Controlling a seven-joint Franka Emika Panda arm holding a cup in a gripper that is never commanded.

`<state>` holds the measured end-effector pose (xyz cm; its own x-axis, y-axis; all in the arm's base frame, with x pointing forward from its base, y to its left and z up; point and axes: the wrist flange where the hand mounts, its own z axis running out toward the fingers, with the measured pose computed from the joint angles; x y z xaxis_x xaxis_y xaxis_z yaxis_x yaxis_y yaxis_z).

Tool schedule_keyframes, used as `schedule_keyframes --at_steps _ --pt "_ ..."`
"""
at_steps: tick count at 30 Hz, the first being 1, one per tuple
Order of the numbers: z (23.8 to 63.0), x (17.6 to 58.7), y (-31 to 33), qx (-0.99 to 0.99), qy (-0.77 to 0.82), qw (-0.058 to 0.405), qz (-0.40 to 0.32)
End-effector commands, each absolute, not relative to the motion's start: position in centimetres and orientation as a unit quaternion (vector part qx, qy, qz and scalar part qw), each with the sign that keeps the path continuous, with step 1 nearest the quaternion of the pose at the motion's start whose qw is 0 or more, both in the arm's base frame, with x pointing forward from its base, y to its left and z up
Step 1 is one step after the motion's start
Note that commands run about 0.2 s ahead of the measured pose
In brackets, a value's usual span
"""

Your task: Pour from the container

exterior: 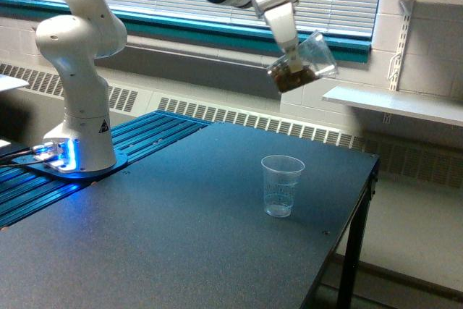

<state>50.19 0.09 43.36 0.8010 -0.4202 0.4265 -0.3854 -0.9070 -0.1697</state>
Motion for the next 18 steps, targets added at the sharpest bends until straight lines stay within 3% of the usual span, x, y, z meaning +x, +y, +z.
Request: schedule_keyframes --at_steps 1,18 --pt "42.1 48.5 -0.2 -0.956 0.182 0.027 -0.230" --pt "37.5 45.9 -0.9 -0.969 0.163 -0.001 -0.186"
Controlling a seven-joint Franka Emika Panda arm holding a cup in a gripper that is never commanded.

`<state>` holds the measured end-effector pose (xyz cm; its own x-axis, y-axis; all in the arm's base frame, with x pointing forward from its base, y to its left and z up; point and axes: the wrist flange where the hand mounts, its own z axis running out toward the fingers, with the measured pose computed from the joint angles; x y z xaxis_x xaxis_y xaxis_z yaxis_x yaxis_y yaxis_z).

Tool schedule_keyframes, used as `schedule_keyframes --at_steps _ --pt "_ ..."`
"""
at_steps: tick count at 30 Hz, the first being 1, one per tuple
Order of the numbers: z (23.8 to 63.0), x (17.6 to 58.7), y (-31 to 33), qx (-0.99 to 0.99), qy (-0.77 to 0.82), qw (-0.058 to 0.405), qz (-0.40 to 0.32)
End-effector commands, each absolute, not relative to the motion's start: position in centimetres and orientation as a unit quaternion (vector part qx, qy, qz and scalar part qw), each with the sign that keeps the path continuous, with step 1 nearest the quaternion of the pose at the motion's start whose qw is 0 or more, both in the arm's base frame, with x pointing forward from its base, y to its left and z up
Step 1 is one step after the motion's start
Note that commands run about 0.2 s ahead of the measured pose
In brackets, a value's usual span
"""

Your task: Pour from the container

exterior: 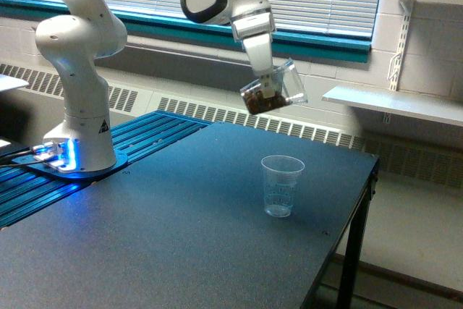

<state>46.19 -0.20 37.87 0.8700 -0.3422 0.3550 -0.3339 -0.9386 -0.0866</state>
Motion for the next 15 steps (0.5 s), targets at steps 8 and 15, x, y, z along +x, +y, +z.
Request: schedule_keyframes --at_steps 8,15 --pt "36.0 45.5 -1.5 -0.973 0.157 -0.020 -0.171" --pt "34.7 44.9 -1.6 -0.975 0.156 -0.030 -0.155"
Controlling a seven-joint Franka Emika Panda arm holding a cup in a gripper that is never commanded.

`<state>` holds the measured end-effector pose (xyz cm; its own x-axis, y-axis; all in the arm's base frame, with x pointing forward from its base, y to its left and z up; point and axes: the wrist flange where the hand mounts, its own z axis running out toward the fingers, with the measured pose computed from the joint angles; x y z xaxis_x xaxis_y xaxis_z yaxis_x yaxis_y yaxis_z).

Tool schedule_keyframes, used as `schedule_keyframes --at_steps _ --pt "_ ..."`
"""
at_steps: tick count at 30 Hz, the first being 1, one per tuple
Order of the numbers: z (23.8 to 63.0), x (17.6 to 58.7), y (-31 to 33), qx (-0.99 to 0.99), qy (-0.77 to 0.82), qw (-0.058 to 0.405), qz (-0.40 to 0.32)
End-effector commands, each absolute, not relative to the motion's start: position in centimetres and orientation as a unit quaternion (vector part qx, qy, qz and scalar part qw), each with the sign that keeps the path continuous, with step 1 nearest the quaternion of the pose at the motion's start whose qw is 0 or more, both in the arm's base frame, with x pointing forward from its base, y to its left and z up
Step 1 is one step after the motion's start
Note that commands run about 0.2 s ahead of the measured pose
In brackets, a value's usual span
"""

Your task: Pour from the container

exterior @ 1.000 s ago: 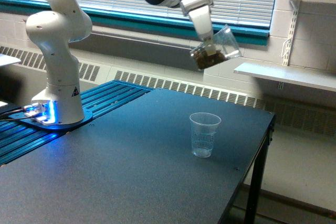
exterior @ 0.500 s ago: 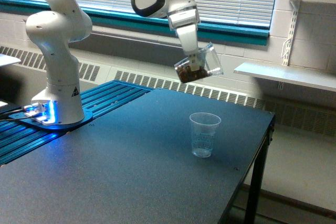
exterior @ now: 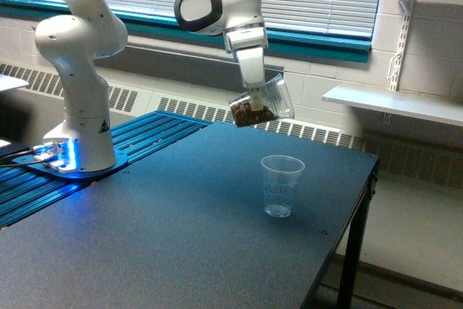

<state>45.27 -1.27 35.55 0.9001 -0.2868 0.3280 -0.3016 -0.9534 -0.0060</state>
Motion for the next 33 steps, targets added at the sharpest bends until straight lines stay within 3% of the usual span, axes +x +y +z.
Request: schedule_keyframes --at_steps 1,33 --pt "34.5 44.8 -1.6 0.976 -0.154 0.032 0.153" --pt "33.0 44.6 -0.9 0.980 -0.116 0.114 0.116"
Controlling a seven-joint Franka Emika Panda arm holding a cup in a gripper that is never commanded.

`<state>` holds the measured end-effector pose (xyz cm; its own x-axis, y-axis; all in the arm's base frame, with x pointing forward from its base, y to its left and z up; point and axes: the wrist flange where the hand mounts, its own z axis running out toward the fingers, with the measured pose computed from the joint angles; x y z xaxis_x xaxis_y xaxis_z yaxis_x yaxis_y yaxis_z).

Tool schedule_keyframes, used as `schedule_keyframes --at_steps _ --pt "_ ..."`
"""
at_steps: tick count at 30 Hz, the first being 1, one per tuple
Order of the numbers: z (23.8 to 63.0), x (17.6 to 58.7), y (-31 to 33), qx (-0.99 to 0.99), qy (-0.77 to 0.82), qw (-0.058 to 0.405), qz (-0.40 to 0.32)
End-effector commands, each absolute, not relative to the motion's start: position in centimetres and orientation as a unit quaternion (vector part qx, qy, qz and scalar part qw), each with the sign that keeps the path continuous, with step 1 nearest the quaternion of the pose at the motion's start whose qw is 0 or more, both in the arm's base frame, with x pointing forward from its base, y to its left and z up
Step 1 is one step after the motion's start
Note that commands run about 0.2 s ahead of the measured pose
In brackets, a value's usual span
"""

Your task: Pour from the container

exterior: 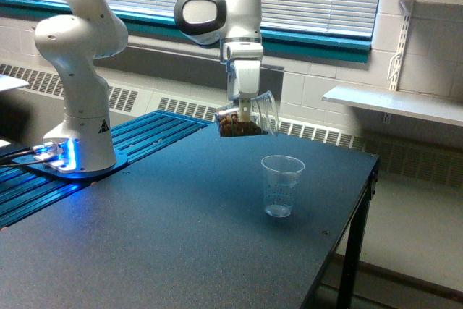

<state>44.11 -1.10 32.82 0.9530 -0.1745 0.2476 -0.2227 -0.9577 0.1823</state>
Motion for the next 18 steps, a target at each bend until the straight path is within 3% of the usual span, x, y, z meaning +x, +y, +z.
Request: schedule_keyframes --at_steps 1,18 --pt "33.0 44.6 -0.8 0.980 -0.117 0.115 0.116" --pt "32.7 45.9 0.0 0.976 -0.117 0.150 0.107"
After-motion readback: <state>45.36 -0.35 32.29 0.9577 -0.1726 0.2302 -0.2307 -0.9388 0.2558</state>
